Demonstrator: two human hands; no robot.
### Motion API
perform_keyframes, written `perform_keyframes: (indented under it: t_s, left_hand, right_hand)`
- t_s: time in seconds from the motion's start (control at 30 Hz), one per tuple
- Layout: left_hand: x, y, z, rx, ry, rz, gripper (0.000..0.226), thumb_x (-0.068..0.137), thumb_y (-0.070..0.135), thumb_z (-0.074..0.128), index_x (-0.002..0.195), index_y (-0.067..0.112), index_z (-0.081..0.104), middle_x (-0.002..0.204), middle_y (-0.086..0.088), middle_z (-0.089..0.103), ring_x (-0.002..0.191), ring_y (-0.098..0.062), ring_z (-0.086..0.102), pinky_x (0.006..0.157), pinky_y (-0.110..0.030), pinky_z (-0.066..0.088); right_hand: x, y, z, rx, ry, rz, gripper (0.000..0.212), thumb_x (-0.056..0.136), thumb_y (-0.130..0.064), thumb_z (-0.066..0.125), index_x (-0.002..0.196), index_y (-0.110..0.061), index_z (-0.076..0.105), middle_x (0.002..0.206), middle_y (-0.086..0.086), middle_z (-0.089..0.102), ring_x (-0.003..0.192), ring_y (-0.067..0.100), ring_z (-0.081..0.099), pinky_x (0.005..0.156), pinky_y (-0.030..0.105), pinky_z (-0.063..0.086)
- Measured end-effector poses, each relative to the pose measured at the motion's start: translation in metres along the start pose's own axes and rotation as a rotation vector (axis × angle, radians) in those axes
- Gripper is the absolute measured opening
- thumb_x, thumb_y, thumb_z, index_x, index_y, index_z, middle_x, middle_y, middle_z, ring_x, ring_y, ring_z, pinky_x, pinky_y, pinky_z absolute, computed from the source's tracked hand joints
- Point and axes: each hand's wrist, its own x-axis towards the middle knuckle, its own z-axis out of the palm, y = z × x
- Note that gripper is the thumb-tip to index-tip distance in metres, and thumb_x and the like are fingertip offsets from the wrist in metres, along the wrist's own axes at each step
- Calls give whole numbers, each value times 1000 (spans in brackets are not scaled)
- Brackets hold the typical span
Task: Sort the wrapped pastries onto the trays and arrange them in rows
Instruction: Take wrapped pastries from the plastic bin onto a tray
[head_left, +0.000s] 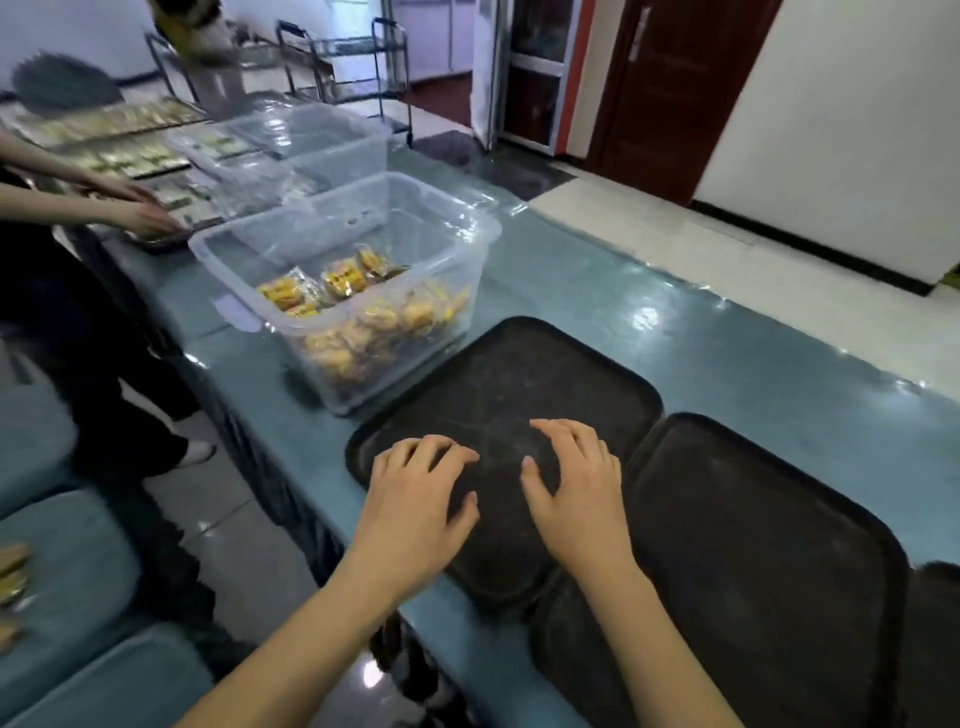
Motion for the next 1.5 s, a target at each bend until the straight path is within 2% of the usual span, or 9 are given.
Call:
perform_keyframes:
  t_s: [0.2, 0.4, 0.63, 0.8, 1.0, 1.17, 1.3, 1.4, 1.5]
  left_hand:
    - [33, -85, -40, -21, 1, -62, 42, 88, 50, 40, 123, 33, 59, 122, 12, 55, 116, -17, 49, 99, -38, 41]
    - [80, -148, -73, 30, -16, -73, 42, 90, 51, 40, 126, 37, 56, 126, 15, 52, 121, -14, 42, 102, -35, 37]
    - [178, -219, -101, 134, 18, 14, 40, 89, 46, 44, 123, 32, 59, 123, 9, 56, 116, -22, 49, 98, -43, 43]
    - [262, -273, -103, 279, -295, -49, 42, 94, 54, 50, 133, 38, 48, 132, 7, 48, 121, -20, 42, 104, -41, 39]
    - [328, -334, -82, 363, -635, -74, 63, 87, 59, 63, 142, 39, 40, 147, -3, 40, 131, -28, 40, 110, -50, 38]
    - [362, -367, -56, 473, -924, -31, 88, 81, 66, 65, 155, 40, 24, 162, -10, 16, 147, -38, 19, 116, -56, 31]
    - [373, -377, -43, 452, -1017, 84, 94, 76, 64, 73, 153, 43, 24, 163, -12, 12, 147, -41, 20, 115, -54, 31]
    - [379, -384, -38, 503, -1060, 163, 86, 76, 56, 77, 149, 39, 36, 160, -14, 17, 140, -41, 30, 108, -51, 42]
    - [385, -394, -38, 485, -1081, 219, 78, 79, 43, 79, 147, 36, 41, 157, -15, 22, 139, -40, 32, 107, -49, 44]
  right_hand:
    - [71, -65, 50, 70, -94, -63, 36, 96, -34, 61, 132, -32, 58, 125, -14, 51, 114, 6, 51, 95, 27, 32]
    - [144, -101, 92, 189, -101, -68, 33, 94, -31, 65, 127, -31, 62, 121, -16, 49, 109, 4, 51, 101, 41, 46]
    - [235, -131, 131, 267, -46, -132, 31, 94, -28, 65, 125, -31, 63, 119, -14, 51, 109, 4, 50, 100, 40, 47]
    - [315, -147, 166, 197, -176, -111, 31, 96, -31, 63, 127, -27, 63, 120, -11, 50, 116, 15, 51, 105, 39, 43]
    - [381, -163, 207, -255, -660, -127, 56, 93, -34, 67, 145, -34, 47, 146, 1, 47, 132, 26, 48, 110, 47, 41]
    - [407, -172, 248, -589, -1049, -52, 82, 82, -28, 81, 152, -29, 39, 146, 6, 49, 131, 32, 50, 105, 46, 46]
    - [409, -170, 271, -668, -1131, 26, 62, 75, -29, 88, 131, -17, 62, 124, 4, 66, 109, 28, 63, 89, 37, 54]
    - [423, -172, 270, -646, -1141, 69, 54, 74, -37, 88, 120, -19, 63, 112, 1, 66, 96, 22, 63, 76, 33, 54]
    - [451, -175, 262, -500, -1078, 123, 53, 71, -49, 86, 114, -26, 64, 116, -1, 64, 97, 19, 61, 76, 34, 52]
